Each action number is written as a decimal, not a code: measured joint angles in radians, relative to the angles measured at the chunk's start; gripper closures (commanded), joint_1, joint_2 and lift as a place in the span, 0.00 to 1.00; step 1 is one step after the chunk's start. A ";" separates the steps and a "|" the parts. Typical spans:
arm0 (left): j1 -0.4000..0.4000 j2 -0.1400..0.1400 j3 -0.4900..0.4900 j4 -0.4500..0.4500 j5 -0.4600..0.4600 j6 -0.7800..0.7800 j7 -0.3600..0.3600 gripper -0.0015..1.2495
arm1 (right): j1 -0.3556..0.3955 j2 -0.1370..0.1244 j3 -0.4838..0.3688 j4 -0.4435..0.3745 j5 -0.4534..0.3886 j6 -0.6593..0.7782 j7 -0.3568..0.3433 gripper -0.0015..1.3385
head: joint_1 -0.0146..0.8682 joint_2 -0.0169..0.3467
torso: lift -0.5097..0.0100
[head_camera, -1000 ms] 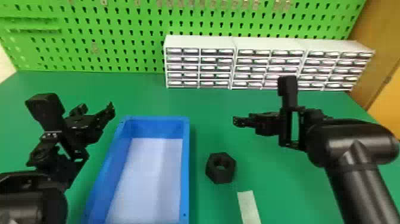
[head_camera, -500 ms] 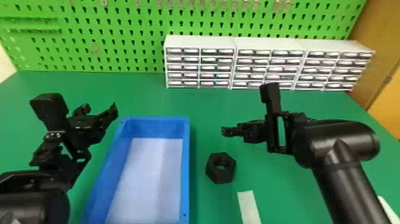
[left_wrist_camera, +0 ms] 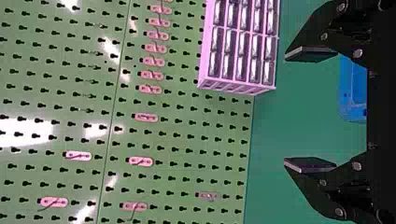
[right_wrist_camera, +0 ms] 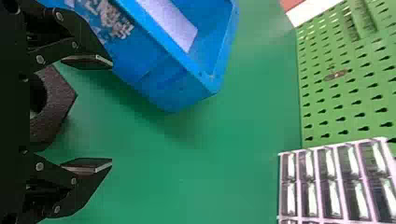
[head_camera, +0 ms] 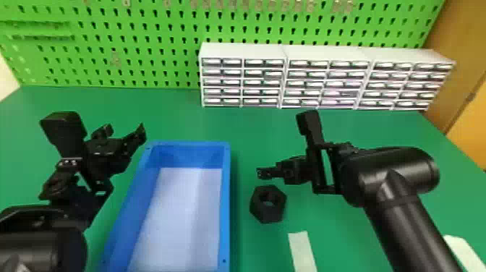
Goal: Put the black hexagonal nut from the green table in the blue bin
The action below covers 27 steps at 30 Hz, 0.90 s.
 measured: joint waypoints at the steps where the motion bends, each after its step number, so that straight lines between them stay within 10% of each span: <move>1: 0.000 0.000 0.001 0.000 0.000 0.000 -0.001 0.36 | -0.002 0.000 0.002 0.000 0.009 0.016 0.000 0.39 | 0.80 0.07 | 0.79; 27: 0.000 0.001 0.007 0.000 -0.004 0.001 -0.010 0.36 | -0.083 -0.008 0.070 -0.032 0.179 0.343 0.067 0.39 | 0.80 0.07 | 0.79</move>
